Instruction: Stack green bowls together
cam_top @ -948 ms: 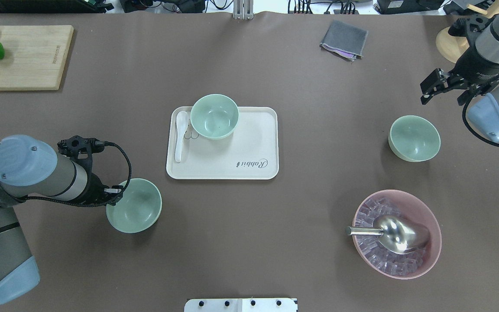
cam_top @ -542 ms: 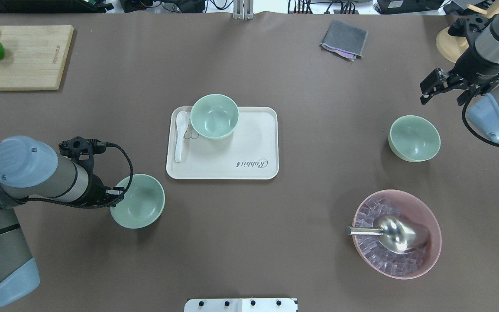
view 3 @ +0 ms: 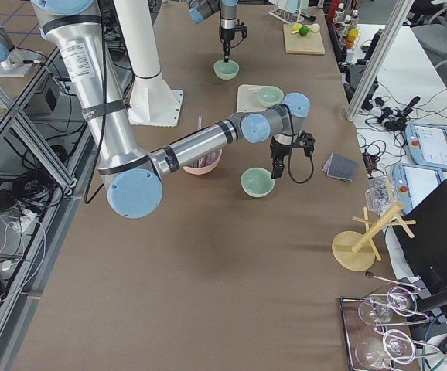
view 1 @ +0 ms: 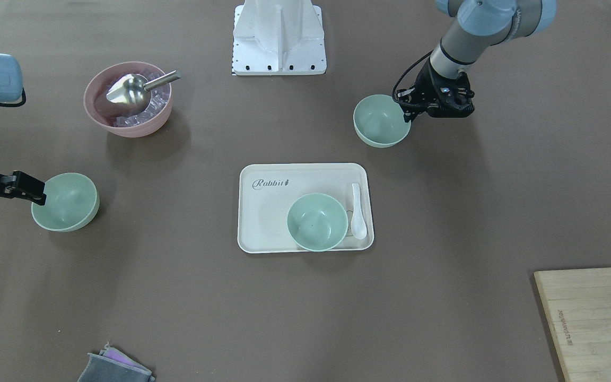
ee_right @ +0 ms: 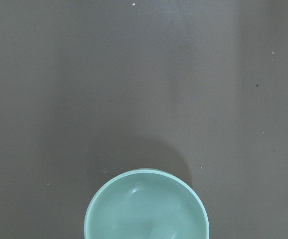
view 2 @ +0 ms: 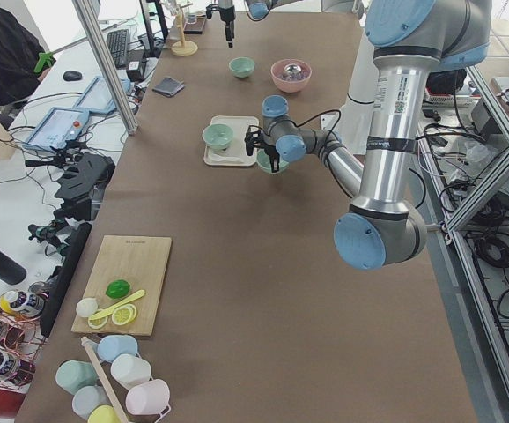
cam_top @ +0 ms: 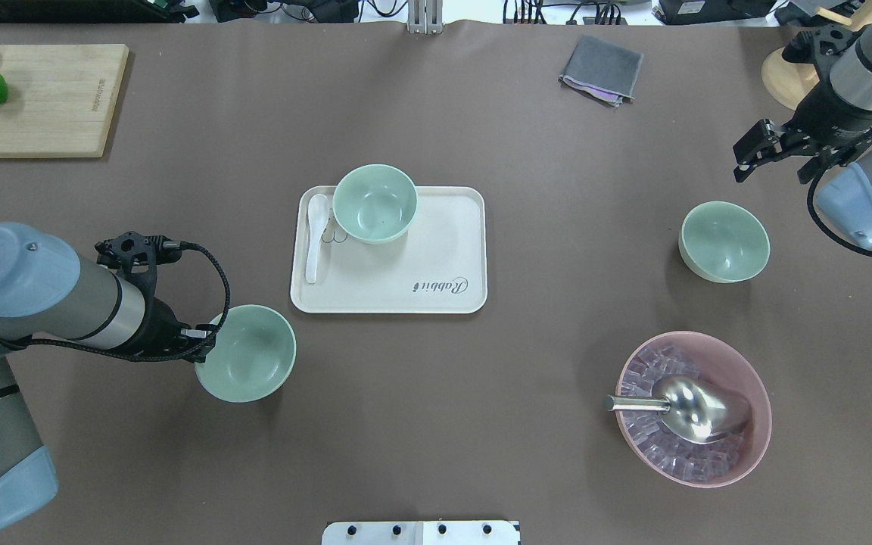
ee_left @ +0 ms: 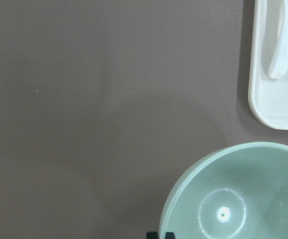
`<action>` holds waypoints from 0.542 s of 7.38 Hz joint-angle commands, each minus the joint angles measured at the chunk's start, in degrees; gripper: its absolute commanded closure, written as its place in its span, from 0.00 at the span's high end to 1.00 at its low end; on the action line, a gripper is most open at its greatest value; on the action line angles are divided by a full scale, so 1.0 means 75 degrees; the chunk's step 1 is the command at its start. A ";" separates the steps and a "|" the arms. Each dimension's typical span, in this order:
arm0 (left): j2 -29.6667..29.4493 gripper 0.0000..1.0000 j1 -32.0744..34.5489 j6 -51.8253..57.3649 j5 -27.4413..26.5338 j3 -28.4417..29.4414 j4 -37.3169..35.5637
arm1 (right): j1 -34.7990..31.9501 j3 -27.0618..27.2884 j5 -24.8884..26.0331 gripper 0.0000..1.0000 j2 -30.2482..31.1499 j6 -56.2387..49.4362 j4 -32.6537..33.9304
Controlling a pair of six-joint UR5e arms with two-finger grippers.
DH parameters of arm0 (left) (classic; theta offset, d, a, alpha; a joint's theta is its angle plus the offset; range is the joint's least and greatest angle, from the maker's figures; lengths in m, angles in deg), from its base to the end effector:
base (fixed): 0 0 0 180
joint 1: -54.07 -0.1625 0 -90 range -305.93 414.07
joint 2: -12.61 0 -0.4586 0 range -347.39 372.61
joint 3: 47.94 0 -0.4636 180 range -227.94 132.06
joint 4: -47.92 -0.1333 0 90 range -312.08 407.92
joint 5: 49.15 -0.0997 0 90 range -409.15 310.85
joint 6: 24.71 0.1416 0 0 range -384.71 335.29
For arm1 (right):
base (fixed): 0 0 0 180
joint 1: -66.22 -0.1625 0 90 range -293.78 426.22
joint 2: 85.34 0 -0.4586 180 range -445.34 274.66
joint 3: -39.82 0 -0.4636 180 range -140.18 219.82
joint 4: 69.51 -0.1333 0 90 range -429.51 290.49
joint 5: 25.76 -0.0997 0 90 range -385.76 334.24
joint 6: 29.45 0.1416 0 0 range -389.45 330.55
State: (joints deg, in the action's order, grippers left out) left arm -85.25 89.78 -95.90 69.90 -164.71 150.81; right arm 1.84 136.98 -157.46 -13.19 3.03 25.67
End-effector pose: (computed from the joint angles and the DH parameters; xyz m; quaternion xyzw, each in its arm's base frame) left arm 0.4518 -0.4043 0.3634 -0.0254 0.4518 -0.0302 0.8912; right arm -0.2633 -0.6394 0.4687 -0.0296 -0.3846 -0.0061 0.9226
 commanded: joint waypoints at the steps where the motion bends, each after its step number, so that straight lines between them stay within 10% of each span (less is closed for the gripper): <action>1: -0.0507 0.00 0.0462 0.0001 0.0252 0.0122 -0.0252 | 0.0111 -0.0040 0.0228 1.00 0.0013 -0.0088 -0.0023; 4: -0.1632 0.00 0.0897 0.0001 0.0487 0.0275 -0.1562 | 0.0264 -0.0880 0.0334 1.00 0.0351 -0.0147 -0.1670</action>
State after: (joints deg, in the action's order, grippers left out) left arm -94.01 95.45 -95.90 73.28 -163.30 142.90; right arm 3.47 133.49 -155.18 -11.91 2.00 18.64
